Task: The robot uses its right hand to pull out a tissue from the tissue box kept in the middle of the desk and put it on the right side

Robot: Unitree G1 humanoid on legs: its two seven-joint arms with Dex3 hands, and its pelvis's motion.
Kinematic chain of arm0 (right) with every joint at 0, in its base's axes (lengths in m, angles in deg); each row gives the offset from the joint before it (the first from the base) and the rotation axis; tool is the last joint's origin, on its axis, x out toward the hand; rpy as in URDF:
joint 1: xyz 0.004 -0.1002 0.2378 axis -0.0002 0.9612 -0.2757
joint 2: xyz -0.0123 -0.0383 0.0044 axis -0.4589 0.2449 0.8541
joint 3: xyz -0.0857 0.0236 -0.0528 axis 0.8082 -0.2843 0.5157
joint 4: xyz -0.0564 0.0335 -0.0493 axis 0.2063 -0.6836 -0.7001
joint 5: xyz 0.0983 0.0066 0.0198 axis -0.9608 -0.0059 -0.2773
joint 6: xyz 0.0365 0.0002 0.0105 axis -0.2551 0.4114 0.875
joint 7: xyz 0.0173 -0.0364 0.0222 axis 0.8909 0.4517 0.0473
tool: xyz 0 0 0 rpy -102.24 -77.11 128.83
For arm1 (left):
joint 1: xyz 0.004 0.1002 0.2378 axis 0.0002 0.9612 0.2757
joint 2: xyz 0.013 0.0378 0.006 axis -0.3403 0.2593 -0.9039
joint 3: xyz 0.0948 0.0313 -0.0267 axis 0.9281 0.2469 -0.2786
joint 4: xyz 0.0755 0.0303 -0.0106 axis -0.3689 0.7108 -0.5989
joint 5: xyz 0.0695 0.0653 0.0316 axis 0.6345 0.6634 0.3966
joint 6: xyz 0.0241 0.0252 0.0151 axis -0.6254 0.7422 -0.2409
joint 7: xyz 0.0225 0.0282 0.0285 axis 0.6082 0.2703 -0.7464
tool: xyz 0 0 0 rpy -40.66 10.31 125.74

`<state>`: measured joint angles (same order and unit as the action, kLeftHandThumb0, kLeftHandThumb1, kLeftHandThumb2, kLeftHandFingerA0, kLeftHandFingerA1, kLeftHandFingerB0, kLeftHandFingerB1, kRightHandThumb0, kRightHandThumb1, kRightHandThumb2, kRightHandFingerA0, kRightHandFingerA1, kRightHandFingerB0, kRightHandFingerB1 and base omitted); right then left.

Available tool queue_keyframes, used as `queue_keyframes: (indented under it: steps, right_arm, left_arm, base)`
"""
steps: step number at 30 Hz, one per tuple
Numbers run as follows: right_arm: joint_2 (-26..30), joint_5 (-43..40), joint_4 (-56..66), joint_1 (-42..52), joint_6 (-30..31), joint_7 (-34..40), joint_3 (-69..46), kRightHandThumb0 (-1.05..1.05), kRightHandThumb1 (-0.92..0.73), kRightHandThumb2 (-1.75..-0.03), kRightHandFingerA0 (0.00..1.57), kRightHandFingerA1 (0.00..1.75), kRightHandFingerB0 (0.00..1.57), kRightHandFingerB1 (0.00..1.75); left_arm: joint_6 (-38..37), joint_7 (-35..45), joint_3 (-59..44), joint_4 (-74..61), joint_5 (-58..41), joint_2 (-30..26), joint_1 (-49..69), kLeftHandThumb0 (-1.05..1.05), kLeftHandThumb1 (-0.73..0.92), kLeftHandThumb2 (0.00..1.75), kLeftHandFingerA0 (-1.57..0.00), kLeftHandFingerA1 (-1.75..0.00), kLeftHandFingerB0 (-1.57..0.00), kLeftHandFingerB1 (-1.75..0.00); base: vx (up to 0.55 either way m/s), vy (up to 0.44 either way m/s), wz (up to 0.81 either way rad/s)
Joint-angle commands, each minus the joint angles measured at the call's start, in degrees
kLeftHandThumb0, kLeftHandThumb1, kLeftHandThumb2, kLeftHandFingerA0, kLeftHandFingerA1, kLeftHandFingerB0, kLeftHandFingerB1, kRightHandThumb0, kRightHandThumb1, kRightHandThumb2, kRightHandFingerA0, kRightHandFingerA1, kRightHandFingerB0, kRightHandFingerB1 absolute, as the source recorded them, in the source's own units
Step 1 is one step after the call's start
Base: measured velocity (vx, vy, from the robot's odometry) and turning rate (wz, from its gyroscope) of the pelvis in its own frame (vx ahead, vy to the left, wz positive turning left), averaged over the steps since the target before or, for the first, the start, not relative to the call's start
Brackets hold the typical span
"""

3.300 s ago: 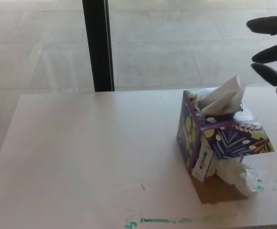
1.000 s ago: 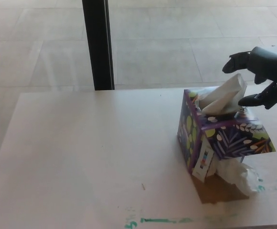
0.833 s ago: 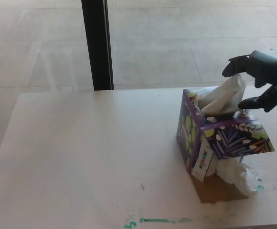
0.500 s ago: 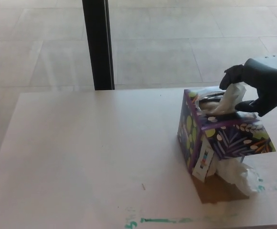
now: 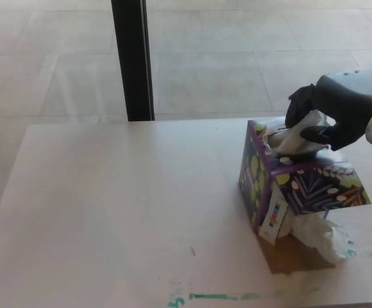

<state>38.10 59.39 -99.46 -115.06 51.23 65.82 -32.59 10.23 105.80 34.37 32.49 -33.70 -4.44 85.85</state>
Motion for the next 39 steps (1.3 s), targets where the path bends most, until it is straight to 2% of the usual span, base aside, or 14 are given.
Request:
queue_keyframes:
  steps: [1, 2, 3, 5, 6, 7, 8, 12, 17, 24, 30, 31, 32, 39]
  right_arm:
    - [1.11, 3.03, 0.30, 1.27, -1.92, 4.92, -0.04, -0.25, -0.64, -0.59, 0.76, 1.75, 0.66, 1.53]
    - [1.24, 3.14, -0.10, 1.44, -2.65, 5.76, -0.06, -0.37, -0.47, -0.87, 1.10, 1.35, 0.84, 1.17]
    - [1.38, 3.68, -0.54, 1.67, -3.28, 7.11, 0.05, -0.37, -0.46, -0.87, 1.10, 1.34, 0.87, 1.19]
    - [1.46, 4.31, -0.81, 1.69, -3.69, 8.18, 0.10, -0.37, -0.46, -0.87, 1.10, 1.34, 0.87, 1.19]
    - [1.57, 5.32, -0.81, 1.89, -3.15, 8.44, 0.55, -0.28, -0.67, -0.64, 0.79, 1.75, 0.67, 1.52]
    - [1.97, 6.51, -0.26, 2.37, -2.70, 8.57, 1.13, -0.25, -0.63, -0.80, 0.79, 1.75, 0.69, 1.55]
    - [2.23, 7.03, 0.38, 2.71, -2.25, 8.13, 1.34, -0.25, -0.65, -0.80, 0.80, 1.75, 0.74, 1.33]
    - [2.66, 8.05, 0.41, 3.36, -2.12, 8.23, 1.70, -0.22, -0.59, -0.88, 0.79, 1.75, 0.63, 1.63]
    - [3.58, 9.10, 2.12, 4.55, -1.66, 5.93, 2.47, -0.27, -0.66, -0.80, 0.79, 1.75, 0.64, 1.56]
    - [2.69, 8.05, 1.09, 6.51, -4.94, 12.62, 0.98, -0.31, -0.74, -0.71, 0.83, 1.75, 0.66, 1.60]
    - [1.45, 8.45, 0.74, 7.59, -6.71, 21.70, -0.17, -0.20, -0.56, -0.97, 0.90, 1.72, 0.77, 1.47]
    - [1.27, 8.54, 0.35, 7.53, -7.28, 23.50, -0.33, -0.18, -0.54, -0.97, 0.89, 1.75, 0.73, 1.56]
    - [1.22, 9.27, 0.33, 7.39, -7.10, 25.17, -0.26, -0.18, -0.54, -0.98, 0.88, 1.75, 0.72, 1.58]
    - [1.19, 9.66, 0.76, 5.30, -8.15, 27.44, -1.14, -0.17, -0.54, -1.00, 0.91, 1.66, 0.75, 1.44]
  left_arm:
    - [0.11, 0.55, -0.66, 0.16, -1.18, -1.15, 0.42, -0.82, 0.92, 0.73, -0.57, -0.50, -0.46, -0.45]
    - [-0.10, 0.57, -0.67, 0.24, -1.12, -1.14, 0.46, -0.83, 0.92, 0.73, -0.58, -0.50, -0.47, -0.44]
    - [-0.41, 0.41, -0.67, 0.30, -1.02, -1.07, 0.48, -0.83, 0.92, 0.73, -0.59, -0.51, -0.48, -0.45]
    - [-0.58, 0.38, -0.73, 0.23, -1.05, -0.98, 0.39, -0.83, 0.92, 0.73, -0.59, -0.51, -0.48, -0.45]
    - [-0.29, 0.19, -0.29, 0.27, -0.56, -1.16, 0.31, -0.84, 0.92, 0.73, -0.59, -0.49, -0.48, -0.44]
    - [-0.10, 0.36, -0.54, 0.20, -0.89, -1.05, 0.36, -0.84, 0.92, 0.72, -0.60, -0.49, -0.48, -0.43]
    - [-0.34, 0.26, -0.14, 0.07, -0.47, -1.13, 0.49, -0.84, 0.92, 0.73, -0.59, -0.49, -0.49, -0.44]
    - [-0.20, 0.20, -0.31, -0.18, -0.72, -1.26, 0.58, -0.83, 0.92, 0.73, -0.59, -0.50, -0.48, -0.44]
    - [-0.31, 0.42, -0.24, 0.18, -0.61, -1.26, 1.02, -0.82, 0.92, 0.73, -0.58, -0.49, -0.47, -0.44]
    - [-0.29, 0.53, -0.03, 0.06, -0.47, -1.29, 1.23, -0.83, 0.92, 0.73, -0.55, -0.47, -0.46, -0.43]
    - [-0.13, 0.39, 0.00, -0.12, -0.44, -1.48, 1.31, -0.84, 0.92, 0.72, -0.61, -0.51, -0.48, -0.43]
    - [-0.45, 0.76, 0.09, -0.08, -0.36, -1.52, 1.41, -0.90, 0.78, 0.88, -0.54, -0.54, -0.42, -0.48]
    - [-0.77, 0.91, 0.30, -0.13, -0.15, -1.56, 1.52, -0.84, 0.92, 0.73, -0.55, -0.47, -0.45, -0.42]
    - [-1.21, 0.94, 0.14, 0.45, -0.44, -0.89, 2.77, -0.82, 0.92, 0.74, -0.58, -0.50, -0.47, -0.45]
  base:
    - [0.00, 0.000, 0.00]
    - [0.00, 0.000, 0.00]
    - [0.00, 0.000, 0.00]
    - [0.00, 0.000, 0.00]
    - [0.00, 0.000, 0.00]
    - [0.00, 0.000, 0.00]
    - [0.00, 0.000, 0.00]
    - [0.00, 0.000, 0.00]
    - [0.00, 0.000, 0.00]
    - [0.00, 0.000, 0.00]
    - [0.00, 0.000, 0.00]
    - [0.00, 0.000, 0.00]
    - [0.00, 0.000, 0.00]
    - [0.00, 0.000, 0.00]
